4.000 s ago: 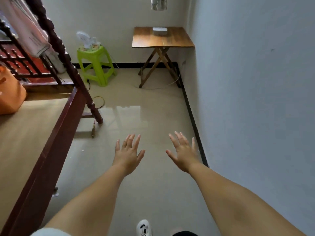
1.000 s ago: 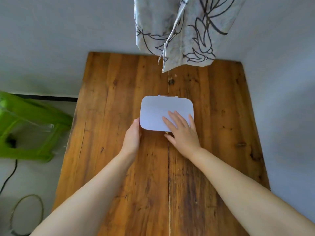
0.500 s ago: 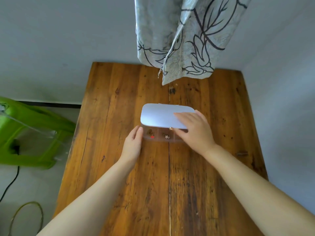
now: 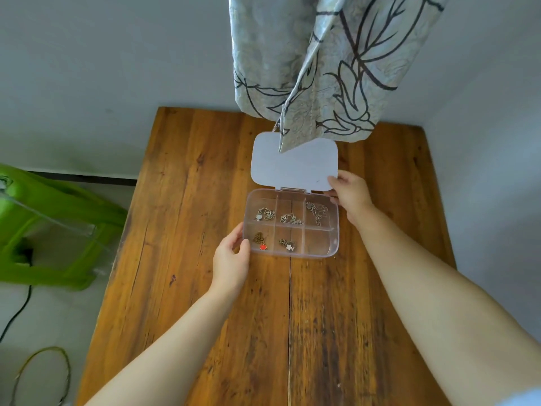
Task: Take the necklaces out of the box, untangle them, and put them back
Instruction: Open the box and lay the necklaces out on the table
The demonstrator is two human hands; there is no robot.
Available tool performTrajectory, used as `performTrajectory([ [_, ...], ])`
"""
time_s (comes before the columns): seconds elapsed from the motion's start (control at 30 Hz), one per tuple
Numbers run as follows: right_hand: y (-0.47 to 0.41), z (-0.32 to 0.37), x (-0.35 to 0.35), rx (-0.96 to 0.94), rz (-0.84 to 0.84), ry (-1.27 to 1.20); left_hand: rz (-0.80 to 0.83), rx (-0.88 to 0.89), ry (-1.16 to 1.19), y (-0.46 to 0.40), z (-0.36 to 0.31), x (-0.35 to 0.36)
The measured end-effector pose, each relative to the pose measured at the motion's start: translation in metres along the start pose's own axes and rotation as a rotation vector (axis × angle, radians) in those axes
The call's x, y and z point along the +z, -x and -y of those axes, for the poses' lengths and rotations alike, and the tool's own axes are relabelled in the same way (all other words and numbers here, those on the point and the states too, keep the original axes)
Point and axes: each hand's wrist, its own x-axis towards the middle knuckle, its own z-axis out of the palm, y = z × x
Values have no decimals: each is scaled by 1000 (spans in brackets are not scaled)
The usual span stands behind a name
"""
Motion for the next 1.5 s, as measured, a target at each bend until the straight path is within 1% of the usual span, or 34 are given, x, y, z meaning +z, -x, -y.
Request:
performTrajectory([
  [0.1, -1, -8, 1, 89, -14, -73, -7, -15, 33, 1, 3, 1],
  [0.23, 2, -8, 1, 96, 0, -32, -7, -21, 67, 2, 5, 1],
  [0.27, 6, -6, 0, 65, -22, 41, -3, -22, 74, 3, 4, 0],
  [0.3, 12, -5, -2, 5, -78, 151, 2, -21, 79, 4, 3, 0],
  [0.37, 30, 0, 0, -210, -217, 383, 20, -20, 80, 5, 2, -2],
  [0.4, 41, 4, 3, -339, -229, 478, 31, -16, 70, 4, 2, -4],
  [0.43, 50, 9, 10, -442, -170, 553, 43, -7, 55, 4, 2, -5],
  [0.47, 57, 14, 19, -509, -55, 613, 55, 8, 31, 3, 3, -8],
  [0.53, 64, 18, 42, -580, 175, 750, 68, 58, -50, 3, 7, -15],
  [0.6, 62, 19, 63, -624, 280, 889, 58, 108, -150, 6, 12, -26],
  [0.7, 55, 20, 83, -640, 360, 1093, 50, 151, -202, 8, 17, -39],
  [0.77, 51, 22, 91, -628, 415, 1223, 93, 175, -214, 7, 15, -41],
  [0.83, 48, 23, 96, -602, 449, 1299, 155, 222, -238, 4, 13, -37],
  [0.9, 45, 23, 101, -574, 462, 1341, 176, 269, -260, 2, 12, -32],
  [1.0, 41, 24, 109, -519, 494, 1355, 149, 295, -279, -2, 12, -29],
  [1.1, 39, 26, 112, -442, 534, 1315, 134, 297, -281, -3, 12, -27],
  [1.23, 42, 28, 116, -351, 620, 1412, 161, 273, -254, -3, 12, -24],
  [1.37, 48, 25, 116, -364, 651, 1426, 157, 268, -237, -2, 12, -24],
  [1.5, 49, 23, 105, -429, 652, 1334, 119, 247, -249, -3, 13, -24],
])
